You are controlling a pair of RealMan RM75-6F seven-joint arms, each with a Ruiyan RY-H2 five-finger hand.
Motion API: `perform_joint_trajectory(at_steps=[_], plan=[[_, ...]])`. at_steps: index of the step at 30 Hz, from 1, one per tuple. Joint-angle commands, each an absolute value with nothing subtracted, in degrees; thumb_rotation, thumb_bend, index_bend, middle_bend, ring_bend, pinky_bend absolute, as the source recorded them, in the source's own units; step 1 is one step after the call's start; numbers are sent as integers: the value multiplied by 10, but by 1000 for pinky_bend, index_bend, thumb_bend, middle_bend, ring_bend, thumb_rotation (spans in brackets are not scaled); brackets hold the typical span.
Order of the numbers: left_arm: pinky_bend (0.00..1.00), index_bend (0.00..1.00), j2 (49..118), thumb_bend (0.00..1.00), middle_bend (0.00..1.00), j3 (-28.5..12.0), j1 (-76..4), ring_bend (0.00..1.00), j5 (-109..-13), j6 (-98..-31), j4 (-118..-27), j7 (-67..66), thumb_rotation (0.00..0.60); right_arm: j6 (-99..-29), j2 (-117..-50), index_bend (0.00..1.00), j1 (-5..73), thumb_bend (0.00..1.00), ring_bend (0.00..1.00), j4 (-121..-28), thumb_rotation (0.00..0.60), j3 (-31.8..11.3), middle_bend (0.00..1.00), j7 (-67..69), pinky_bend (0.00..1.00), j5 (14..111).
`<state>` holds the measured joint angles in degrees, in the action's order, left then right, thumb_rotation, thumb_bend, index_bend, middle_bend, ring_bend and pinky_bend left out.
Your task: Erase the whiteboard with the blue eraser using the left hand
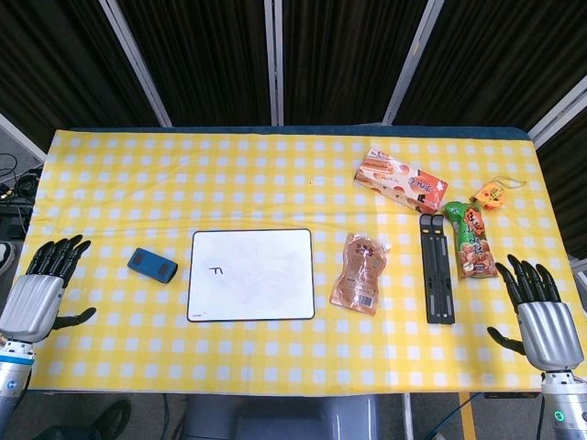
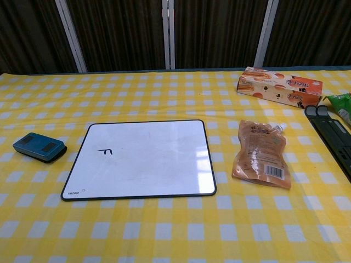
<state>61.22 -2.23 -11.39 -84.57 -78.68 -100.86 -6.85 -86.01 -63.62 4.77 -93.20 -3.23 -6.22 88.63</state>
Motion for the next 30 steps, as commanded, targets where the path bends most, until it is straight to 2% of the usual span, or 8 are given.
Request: perform_joint_trajectory(at_steps=[1,7,11,18,21,23,27,30], plan=[[0,0,612,0,0,-22,-114,0,-845,-786,-1008,-69,600,-860,-636,0,48,0,0,-933,600,-32,0,-63,0,886],[0,0,618,0,0,-23,-120,0,-838,-773,-999,-68,600,-856,-634,0,49,0,0,-936,600,-33,0,-63,0,882],[0,0,635,0,0,-32,-147,0,-830,-734,-970,-64,600,-858,-631,0,49,0,0,-942,600,-36,0,-61,0,879],[6,0,717,0,0,-50,-226,0,-840,-649,-827,-57,600,-845,-636,0,54,0,0,-935,600,-41,0,-65,0,864],[70,25,741,30,0,-46,-246,20,-850,-625,-778,-59,600,-839,-638,0,56,0,0,-933,600,-42,0,-68,0,859],[124,89,761,82,4,-41,-260,62,-861,-612,-738,-52,600,-835,-641,0,58,0,0,-930,600,-43,0,-70,0,854],[176,146,800,147,33,-22,-286,105,-888,-584,-659,-9,600,-825,-647,0,61,0,0,-920,600,-45,0,-79,0,840],[220,189,822,198,71,-10,-295,149,-912,-593,-615,16,600,-822,-650,3,62,0,0,-916,600,-47,0,-83,0,834]])
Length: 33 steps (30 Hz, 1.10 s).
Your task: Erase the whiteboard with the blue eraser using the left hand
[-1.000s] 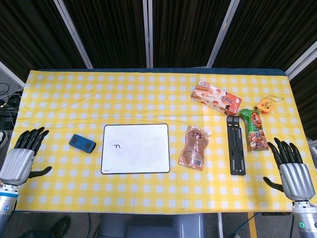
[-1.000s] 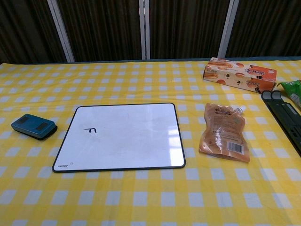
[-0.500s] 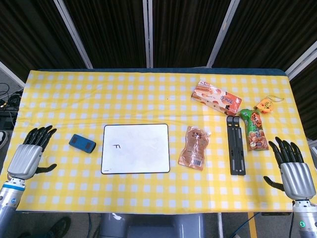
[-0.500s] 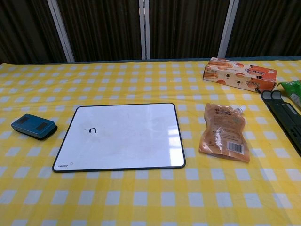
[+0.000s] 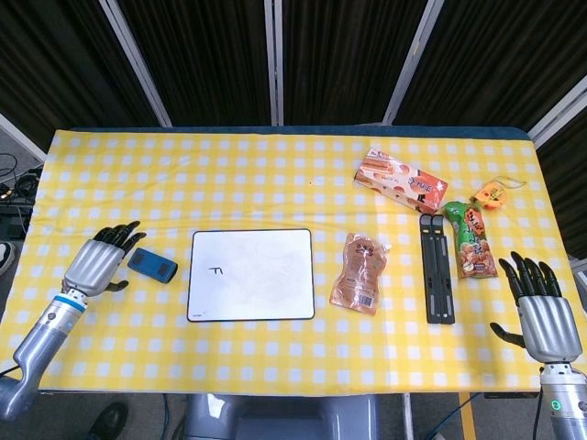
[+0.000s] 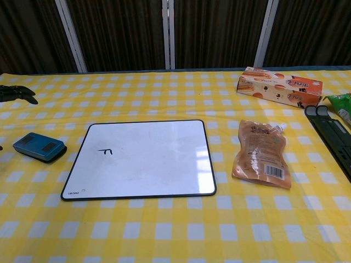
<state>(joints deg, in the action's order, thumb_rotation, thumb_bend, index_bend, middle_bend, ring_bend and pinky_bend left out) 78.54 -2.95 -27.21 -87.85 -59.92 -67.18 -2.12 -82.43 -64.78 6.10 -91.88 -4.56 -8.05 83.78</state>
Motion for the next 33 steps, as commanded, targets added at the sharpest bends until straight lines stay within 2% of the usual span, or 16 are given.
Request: perform_joint_trajectory(at_steps=[1,6,15,21,27,33], plan=[[233,204,831,209,81,-4,-299,162,-920,-594,-598,25,600,-821,-650,6,62,0,0,-915,600,-47,0,-84,0,832],[244,236,864,215,91,9,-318,174,-940,-592,-546,58,600,-824,-652,12,61,0,0,-915,600,-48,0,-87,0,830],[253,238,888,228,99,13,-331,183,-931,-577,-527,44,600,-825,-653,0,60,0,0,-912,600,-48,0,-84,0,826],[346,264,892,228,131,14,-333,251,-921,-572,-519,44,600,-825,-654,0,60,0,0,-910,600,-48,0,-84,0,826],[479,417,898,244,266,16,-332,376,-914,-569,-510,57,600,-822,-656,0,61,0,0,-908,600,-47,0,-83,0,826],[527,517,888,252,347,12,-329,448,-912,-594,-524,85,600,-824,-659,0,62,0,0,-905,600,-47,0,-86,0,828]])
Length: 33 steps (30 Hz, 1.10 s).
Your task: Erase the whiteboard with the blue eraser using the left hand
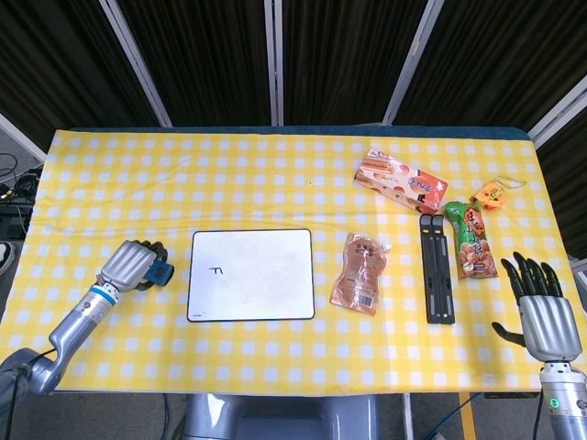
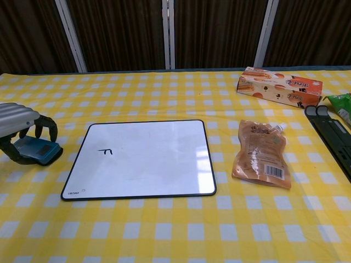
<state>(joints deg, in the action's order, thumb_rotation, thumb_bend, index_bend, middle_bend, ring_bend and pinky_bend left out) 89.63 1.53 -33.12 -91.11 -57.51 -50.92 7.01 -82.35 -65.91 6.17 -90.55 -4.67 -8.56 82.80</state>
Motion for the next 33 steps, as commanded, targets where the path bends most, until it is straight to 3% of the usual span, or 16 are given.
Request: perform_joint_trajectory(at_steps=[1,7,16,23,33], plan=[[527,520,882,254,348,11,-330,448,-913,-601,-534,92,600,-824,-660,0,62,0,0,-905,600,-47,0,-86,0,827],[528,525,846,269,353,-6,-343,451,-919,-630,-633,133,600,-823,-660,0,63,0,0,-907,600,-46,0,-88,0,829],[533,545,862,269,370,-56,-390,465,-858,-566,-740,71,600,-817,-665,0,66,0,0,-902,600,-46,0,-95,0,825],[533,573,894,269,387,-68,-417,474,-808,-508,-747,33,600,-811,-665,0,67,0,0,-895,600,-49,0,-87,0,816],[533,575,928,269,389,-71,-426,474,-774,-480,-697,40,600,-809,-667,0,67,0,0,-891,600,-49,0,-87,0,811]])
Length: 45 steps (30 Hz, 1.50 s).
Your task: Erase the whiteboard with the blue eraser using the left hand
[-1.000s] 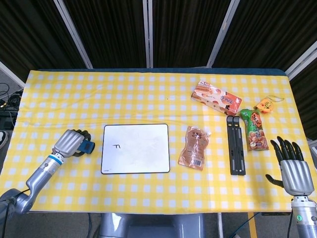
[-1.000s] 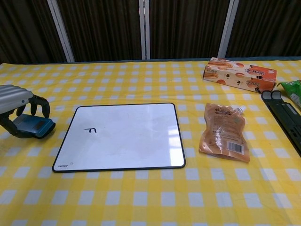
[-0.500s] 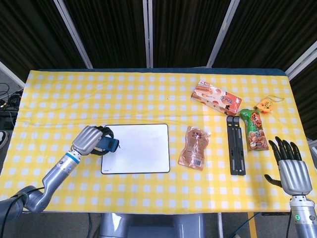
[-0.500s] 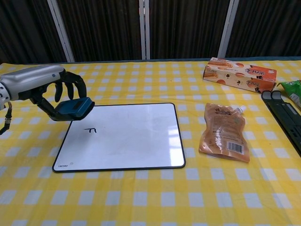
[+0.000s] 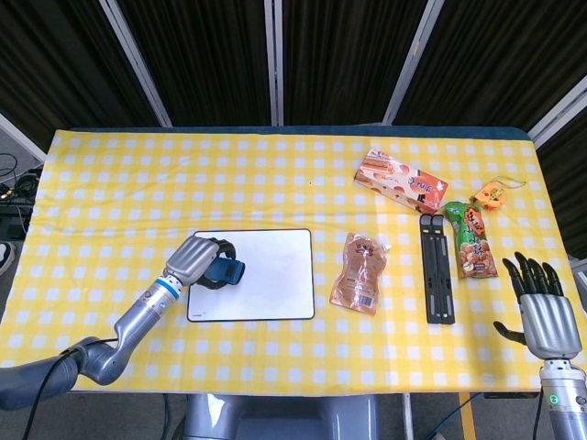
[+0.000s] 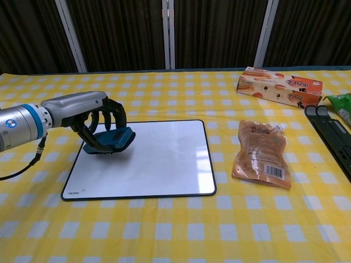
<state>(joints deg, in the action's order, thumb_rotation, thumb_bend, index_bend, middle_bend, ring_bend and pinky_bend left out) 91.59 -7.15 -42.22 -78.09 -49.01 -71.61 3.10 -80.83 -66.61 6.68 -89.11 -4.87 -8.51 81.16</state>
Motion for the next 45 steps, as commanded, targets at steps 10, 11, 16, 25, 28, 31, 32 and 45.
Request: perform_joint_trajectory(at_steps=[10,11,16,25,28,31,32,45], plan=[[533,576,949,269,390,-57,-434,476,-801,-471,-696,108,600,-803,-671,0,68,0,0,-886,600,-49,0,-92,0,802],[533,577,948,269,390,-55,-435,477,-805,-472,-699,111,600,-803,-671,0,68,0,0,-885,600,-50,0,-92,0,802],[533,582,953,269,390,-50,-443,478,-811,-463,-716,121,600,-802,-671,0,68,0,0,-883,600,-50,0,-92,0,800],[533,584,969,270,392,-59,-448,479,-798,-463,-693,112,600,-804,-670,0,67,0,0,-882,600,-50,0,-90,0,799],[533,589,972,270,396,-64,-450,481,-788,-458,-674,115,600,-804,-670,0,66,0,0,-882,600,-51,0,-88,0,798],[533,590,976,270,397,-68,-450,482,-779,-454,-654,121,600,-804,-669,0,66,0,0,-882,600,-51,0,-88,0,797],[533,591,976,269,397,-69,-449,482,-777,-452,-648,126,600,-804,-669,0,66,0,0,-881,600,-51,0,-87,0,797],[533,599,983,269,397,-67,-444,482,-784,-452,-588,188,600,-804,-669,0,67,0,0,-882,600,-53,0,-87,0,795]])
